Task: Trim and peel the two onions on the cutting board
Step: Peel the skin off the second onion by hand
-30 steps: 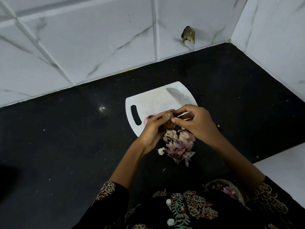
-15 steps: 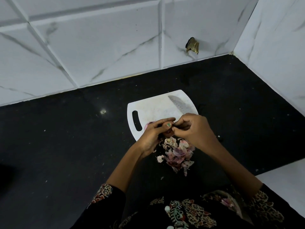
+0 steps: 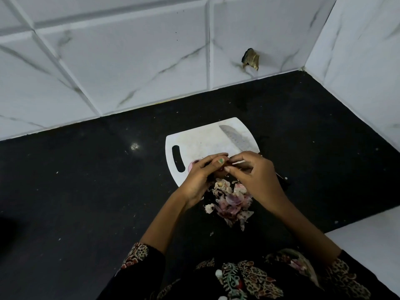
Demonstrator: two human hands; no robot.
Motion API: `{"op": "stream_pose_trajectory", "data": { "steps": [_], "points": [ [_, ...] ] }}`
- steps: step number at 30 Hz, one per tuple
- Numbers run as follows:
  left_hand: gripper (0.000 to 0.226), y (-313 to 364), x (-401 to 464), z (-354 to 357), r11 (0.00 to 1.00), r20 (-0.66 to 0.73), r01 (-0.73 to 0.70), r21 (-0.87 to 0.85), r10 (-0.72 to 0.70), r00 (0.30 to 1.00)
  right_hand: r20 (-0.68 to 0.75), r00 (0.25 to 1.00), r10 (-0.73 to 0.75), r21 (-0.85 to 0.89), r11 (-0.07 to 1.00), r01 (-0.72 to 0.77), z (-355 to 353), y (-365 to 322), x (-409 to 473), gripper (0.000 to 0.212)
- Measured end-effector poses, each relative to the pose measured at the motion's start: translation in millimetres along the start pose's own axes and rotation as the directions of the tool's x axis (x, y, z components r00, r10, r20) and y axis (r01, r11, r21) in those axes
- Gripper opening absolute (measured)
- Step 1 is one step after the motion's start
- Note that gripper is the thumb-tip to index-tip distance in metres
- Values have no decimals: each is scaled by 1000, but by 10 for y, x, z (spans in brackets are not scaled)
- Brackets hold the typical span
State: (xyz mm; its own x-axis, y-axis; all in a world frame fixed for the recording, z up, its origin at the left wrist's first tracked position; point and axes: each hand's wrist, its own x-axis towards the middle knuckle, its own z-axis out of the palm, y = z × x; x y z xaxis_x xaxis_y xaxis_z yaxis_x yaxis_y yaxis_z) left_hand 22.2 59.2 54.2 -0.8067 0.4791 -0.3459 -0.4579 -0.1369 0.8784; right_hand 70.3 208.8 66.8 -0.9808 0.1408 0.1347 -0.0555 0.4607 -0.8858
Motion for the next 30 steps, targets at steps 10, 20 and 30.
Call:
{"op": "stream_pose_trajectory", "data": {
  "steps": [10,20,30],
  "points": [
    [26,30,-34,-22,997,-23,31,-74,-33,999,-102,964,245,58,969,-240,3,214,23,7],
    [27,-10,-40,-14,994,37,101,50,-103,994,83,996,-28,49,999,24,-45,-34,64,20],
    [43,6,-22,-70,993,61,68,102,-74,995,115,983,-146,-91,983,157,-69,-53,109,10]
  ]
}}
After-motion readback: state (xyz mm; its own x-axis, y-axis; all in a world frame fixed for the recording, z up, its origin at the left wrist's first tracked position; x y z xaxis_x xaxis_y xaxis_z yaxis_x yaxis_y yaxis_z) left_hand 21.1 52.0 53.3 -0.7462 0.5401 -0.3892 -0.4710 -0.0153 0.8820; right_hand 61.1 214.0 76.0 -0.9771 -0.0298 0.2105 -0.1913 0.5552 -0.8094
